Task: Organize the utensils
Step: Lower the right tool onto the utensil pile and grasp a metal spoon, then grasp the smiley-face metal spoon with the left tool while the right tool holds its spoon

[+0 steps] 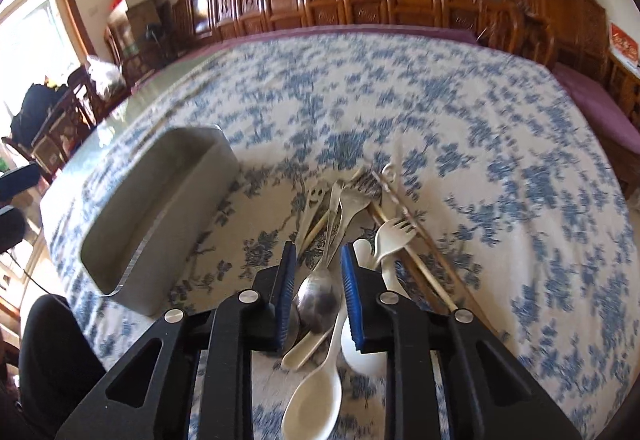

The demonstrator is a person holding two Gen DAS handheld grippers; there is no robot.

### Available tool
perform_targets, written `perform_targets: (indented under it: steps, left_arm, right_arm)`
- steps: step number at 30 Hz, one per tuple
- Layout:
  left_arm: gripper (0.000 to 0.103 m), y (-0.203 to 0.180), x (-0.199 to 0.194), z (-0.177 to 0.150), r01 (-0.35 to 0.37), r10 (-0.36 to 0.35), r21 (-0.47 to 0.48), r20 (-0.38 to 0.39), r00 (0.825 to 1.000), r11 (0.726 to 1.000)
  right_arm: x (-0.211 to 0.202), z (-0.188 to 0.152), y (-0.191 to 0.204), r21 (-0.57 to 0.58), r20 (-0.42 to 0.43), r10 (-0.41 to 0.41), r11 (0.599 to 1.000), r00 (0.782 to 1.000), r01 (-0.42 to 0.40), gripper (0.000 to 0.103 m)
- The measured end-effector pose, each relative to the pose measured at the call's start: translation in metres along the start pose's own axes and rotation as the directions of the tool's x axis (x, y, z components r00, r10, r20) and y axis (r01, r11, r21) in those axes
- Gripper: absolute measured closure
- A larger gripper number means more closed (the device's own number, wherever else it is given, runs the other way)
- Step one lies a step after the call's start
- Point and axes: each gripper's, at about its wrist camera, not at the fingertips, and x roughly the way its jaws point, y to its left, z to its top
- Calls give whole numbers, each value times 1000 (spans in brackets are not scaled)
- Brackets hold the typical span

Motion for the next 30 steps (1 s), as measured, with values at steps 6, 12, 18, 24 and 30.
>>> perform_targets:
  steps: [6, 12, 18, 24, 30]
  left_arm:
    - [23, 2, 8, 3, 0, 0, -2, -10, 1000, 1000]
    - [23, 1, 16, 5, -4, 4, -2, -26, 1000, 1000]
    - [23, -5, 21, 5, -3, 4, 9, -35, 999, 1000]
    - [23, -14, 32, 3, -1, 3, 22, -54, 999, 1000]
    - [25, -34, 51, 5, 30, -25, 49, -88, 996, 998]
  right_arm:
    - [34, 3, -1, 1, -70, -13, 1000, 997, 13, 78]
    - [50, 1, -1, 1, -106, -26, 1000, 994, 26, 89]
    - [41, 0, -6, 34, -89, 4, 999, 996, -1, 99]
    - [19, 2, -15, 78, -20, 49, 996, 999, -47, 99]
    - [-5, 1, -37, 124, 44, 48, 991, 998, -54, 99]
